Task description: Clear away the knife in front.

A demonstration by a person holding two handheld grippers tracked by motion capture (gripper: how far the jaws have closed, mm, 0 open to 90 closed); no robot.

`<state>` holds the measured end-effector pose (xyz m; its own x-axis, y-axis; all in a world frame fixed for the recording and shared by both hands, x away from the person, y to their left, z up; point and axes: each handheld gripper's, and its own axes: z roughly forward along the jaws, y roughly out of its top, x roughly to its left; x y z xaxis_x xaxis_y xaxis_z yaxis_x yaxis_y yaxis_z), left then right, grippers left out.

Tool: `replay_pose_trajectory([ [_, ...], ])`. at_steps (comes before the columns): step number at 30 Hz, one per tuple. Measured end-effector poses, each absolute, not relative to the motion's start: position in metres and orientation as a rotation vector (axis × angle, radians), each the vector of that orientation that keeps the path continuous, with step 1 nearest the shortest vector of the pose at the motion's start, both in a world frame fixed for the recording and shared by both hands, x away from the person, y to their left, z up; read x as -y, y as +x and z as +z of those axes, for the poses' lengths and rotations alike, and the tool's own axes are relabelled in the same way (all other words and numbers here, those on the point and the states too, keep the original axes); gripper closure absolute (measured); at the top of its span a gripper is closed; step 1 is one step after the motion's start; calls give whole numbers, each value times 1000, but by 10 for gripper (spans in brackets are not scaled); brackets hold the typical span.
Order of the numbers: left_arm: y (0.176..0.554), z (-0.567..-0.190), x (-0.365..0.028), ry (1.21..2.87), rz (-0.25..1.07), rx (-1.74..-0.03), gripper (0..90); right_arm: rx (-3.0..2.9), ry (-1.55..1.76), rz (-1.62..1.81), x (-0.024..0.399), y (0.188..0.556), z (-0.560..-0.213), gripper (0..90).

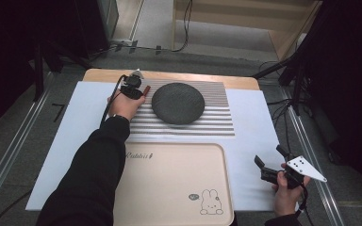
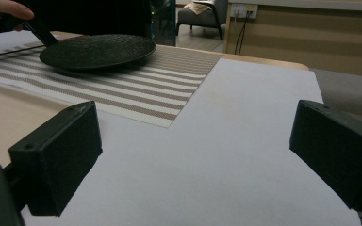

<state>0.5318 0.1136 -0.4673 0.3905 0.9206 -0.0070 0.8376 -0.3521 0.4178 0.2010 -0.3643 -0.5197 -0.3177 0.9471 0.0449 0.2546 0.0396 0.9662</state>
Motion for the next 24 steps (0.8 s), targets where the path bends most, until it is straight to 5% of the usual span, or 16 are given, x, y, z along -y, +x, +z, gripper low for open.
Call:
replay_pose_trajectory([
  [24,479,-439,-142,2242,270,-1406,767,-1653,1234,1306,364,201,-520,13],
])
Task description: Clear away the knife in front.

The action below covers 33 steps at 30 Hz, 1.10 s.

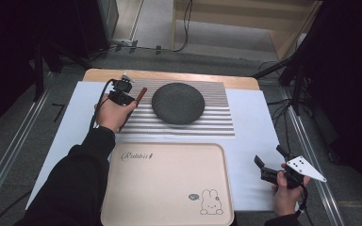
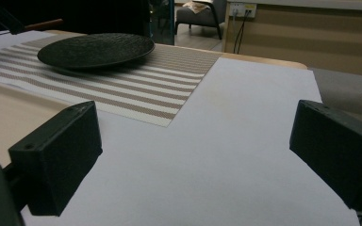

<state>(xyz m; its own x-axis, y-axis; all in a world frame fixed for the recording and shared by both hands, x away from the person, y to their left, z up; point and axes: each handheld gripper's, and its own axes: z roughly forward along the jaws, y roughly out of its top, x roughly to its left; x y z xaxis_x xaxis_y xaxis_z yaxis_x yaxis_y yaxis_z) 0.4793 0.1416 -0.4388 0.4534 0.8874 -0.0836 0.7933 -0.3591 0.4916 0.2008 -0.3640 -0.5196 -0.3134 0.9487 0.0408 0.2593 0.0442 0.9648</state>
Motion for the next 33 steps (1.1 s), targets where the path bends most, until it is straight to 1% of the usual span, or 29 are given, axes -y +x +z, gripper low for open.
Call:
replay_pose_trajectory([
  [6,462,-434,-144,2234,259,-1368,767,-1652,1233,1311,364,201,-520,12],
  [9,456,-431,-147,2220,228,-1354,767,-1650,1237,1312,365,201,-520,13],
  [16,437,-421,-144,2253,246,-1286,767,-1653,1236,1308,364,201,-520,12],
  [23,417,-421,-139,2299,280,-1225,767,-1654,1233,1309,364,201,-520,13],
  [33,390,-421,-142,2292,256,-1183,767,-1648,1239,1311,364,200,-519,12],
])
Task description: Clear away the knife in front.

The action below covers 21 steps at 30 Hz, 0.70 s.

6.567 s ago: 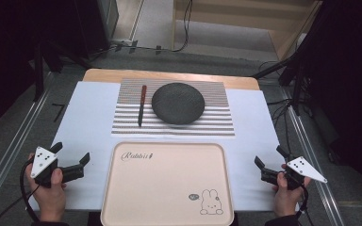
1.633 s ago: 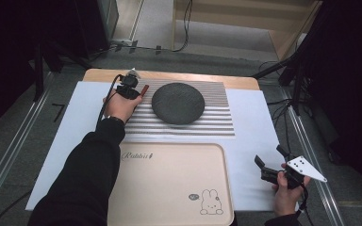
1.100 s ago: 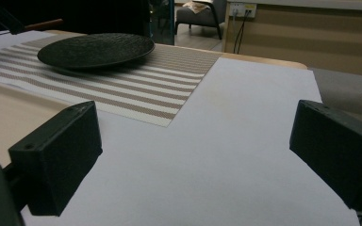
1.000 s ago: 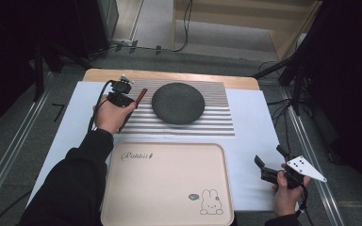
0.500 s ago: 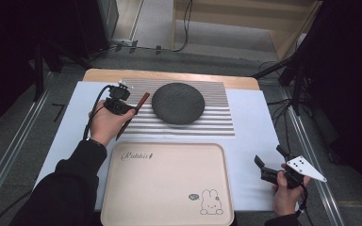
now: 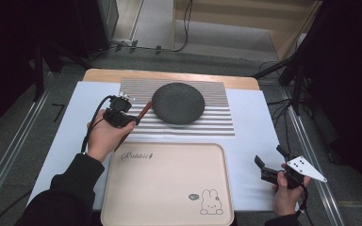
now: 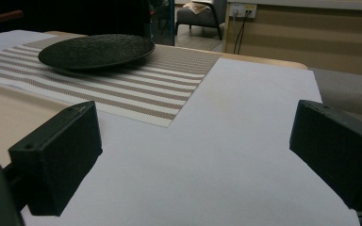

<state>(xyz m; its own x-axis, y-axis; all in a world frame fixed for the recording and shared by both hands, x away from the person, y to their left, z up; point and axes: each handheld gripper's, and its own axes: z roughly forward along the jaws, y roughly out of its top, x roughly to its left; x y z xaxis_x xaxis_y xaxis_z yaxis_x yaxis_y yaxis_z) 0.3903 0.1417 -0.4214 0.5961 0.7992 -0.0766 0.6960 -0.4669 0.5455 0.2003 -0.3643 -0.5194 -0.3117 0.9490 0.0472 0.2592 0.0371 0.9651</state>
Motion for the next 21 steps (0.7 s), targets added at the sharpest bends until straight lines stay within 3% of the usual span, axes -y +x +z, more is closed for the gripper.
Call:
replay_pose_trajectory([
  [21,322,-439,-148,2293,240,-1114,767,-1653,1231,1307,364,200,-519,12],
])
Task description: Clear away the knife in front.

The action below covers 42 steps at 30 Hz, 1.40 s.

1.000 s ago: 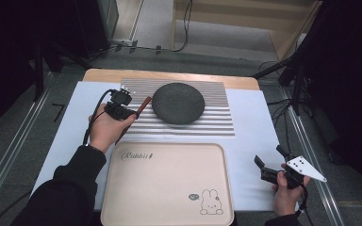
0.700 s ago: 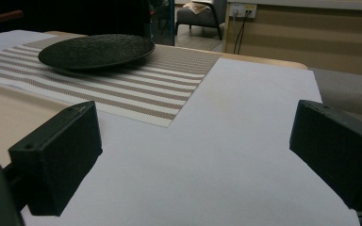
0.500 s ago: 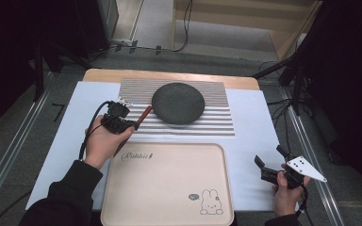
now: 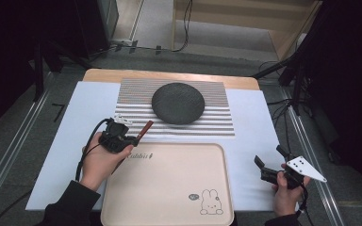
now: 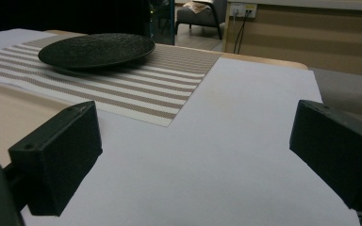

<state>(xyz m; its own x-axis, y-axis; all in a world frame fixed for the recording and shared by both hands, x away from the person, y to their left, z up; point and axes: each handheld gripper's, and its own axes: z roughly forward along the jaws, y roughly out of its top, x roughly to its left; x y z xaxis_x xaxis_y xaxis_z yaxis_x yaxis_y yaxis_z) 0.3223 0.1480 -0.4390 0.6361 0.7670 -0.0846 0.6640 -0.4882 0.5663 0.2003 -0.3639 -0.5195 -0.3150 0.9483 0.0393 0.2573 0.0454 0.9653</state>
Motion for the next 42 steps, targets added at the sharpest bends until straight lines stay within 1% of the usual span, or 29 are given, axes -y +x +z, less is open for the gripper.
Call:
replay_pose_trajectory([
  [11,291,-446,-153,2261,197,-1112,767,-1652,1234,1305,364,200,-520,13],
  [16,274,-451,-154,2266,222,-1107,767,-1653,1236,1303,364,200,-520,12],
  [22,260,-460,-160,2226,184,-1142,767,-1651,1238,1302,363,200,-520,13],
  [27,249,-465,-166,2195,191,-1173,767,-1648,1242,1303,364,200,-520,13],
  [37,240,-488,-178,2147,137,-1259,766,-1649,1243,1301,364,200,-520,13],
  [42,240,-490,-182,2103,124,-1278,758,-1650,1241,1300,364,200,-520,13],
])
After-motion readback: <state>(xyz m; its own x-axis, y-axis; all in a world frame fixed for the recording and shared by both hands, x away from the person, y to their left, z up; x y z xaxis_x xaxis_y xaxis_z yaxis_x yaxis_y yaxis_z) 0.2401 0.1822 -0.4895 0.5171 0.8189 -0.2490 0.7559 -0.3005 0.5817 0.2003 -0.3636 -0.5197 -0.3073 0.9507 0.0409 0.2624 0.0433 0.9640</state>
